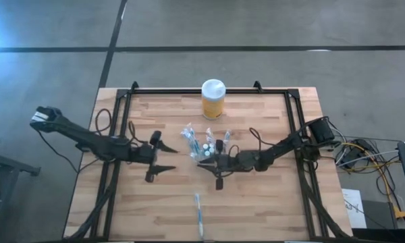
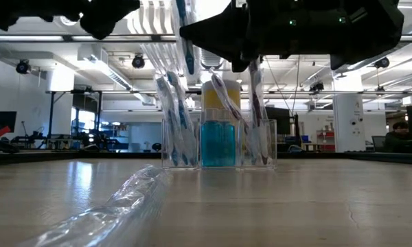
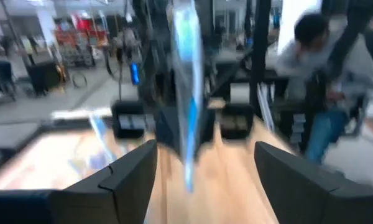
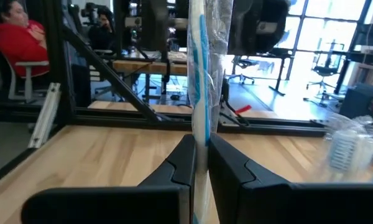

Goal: Pick & Place toothbrushing station
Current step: Put the blue toothbrush into the transparent organizer

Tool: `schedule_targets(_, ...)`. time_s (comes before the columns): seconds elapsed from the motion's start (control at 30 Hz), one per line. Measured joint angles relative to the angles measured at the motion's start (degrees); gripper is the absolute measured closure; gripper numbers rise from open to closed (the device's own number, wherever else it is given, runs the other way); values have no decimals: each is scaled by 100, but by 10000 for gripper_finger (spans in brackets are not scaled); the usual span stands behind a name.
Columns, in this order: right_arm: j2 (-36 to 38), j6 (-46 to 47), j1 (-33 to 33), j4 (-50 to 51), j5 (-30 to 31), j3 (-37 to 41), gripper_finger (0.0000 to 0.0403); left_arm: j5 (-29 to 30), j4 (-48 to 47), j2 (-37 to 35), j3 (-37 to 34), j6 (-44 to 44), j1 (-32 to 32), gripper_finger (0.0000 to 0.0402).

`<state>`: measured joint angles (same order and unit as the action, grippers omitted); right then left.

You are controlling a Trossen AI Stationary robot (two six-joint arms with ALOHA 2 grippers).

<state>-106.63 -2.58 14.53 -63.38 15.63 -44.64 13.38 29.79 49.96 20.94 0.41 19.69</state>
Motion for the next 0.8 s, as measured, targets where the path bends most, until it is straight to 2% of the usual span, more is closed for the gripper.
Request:
schedule_targets(0.13,0,-3,-9,-44,88,-1,379,148,163,439,364,19,-52,127)
schedule_targets(0.27,0,-3,-14,-40,107,-73,379,550,598,788,560,17,-55,126)
schedule_targets(0.8,0,-6,-5,53,99,-205,379,405,765,1738,1098,72,-200,127)
